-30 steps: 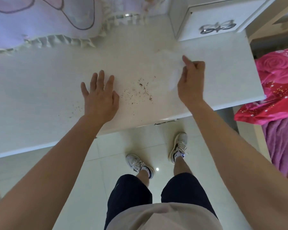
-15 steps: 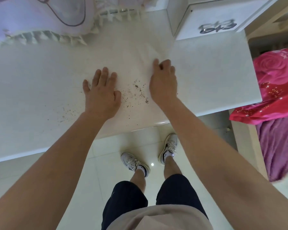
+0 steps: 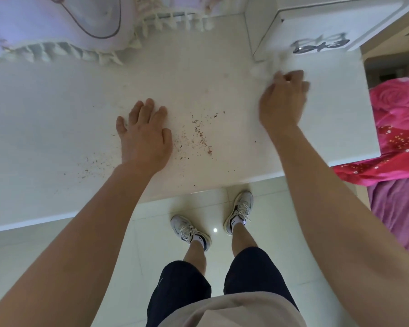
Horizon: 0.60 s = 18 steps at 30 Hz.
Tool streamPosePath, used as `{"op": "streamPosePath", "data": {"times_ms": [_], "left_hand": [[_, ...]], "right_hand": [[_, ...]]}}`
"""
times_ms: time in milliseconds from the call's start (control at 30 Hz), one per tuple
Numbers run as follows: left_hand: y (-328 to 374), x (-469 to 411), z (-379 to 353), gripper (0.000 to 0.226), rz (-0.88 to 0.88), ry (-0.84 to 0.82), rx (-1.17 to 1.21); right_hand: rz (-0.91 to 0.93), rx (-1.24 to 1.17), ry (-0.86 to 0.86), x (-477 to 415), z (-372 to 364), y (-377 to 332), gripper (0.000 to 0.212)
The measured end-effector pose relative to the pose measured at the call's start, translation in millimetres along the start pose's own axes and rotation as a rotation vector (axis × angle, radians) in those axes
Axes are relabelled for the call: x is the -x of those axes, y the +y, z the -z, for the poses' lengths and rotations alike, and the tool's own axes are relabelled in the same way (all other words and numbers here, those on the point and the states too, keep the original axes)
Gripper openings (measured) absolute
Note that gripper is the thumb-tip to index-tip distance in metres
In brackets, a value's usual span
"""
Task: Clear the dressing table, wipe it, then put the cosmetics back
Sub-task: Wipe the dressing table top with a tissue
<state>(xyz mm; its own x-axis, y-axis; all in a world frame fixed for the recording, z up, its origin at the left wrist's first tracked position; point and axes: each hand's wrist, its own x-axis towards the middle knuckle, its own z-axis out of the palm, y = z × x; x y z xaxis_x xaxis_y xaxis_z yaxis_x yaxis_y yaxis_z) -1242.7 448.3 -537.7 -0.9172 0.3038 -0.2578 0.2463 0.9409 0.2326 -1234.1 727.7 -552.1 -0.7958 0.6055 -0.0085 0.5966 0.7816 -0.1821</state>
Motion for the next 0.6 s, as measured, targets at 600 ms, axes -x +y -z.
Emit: {"op": "streamPosePath", "data": {"times_ms": [600], "left_hand": [[18, -1, 0, 0.043, 0.078, 0.089, 0.046]], "right_hand": [[0.186, -0.172, -0.165, 2, 1, -17, 0.048]]}}
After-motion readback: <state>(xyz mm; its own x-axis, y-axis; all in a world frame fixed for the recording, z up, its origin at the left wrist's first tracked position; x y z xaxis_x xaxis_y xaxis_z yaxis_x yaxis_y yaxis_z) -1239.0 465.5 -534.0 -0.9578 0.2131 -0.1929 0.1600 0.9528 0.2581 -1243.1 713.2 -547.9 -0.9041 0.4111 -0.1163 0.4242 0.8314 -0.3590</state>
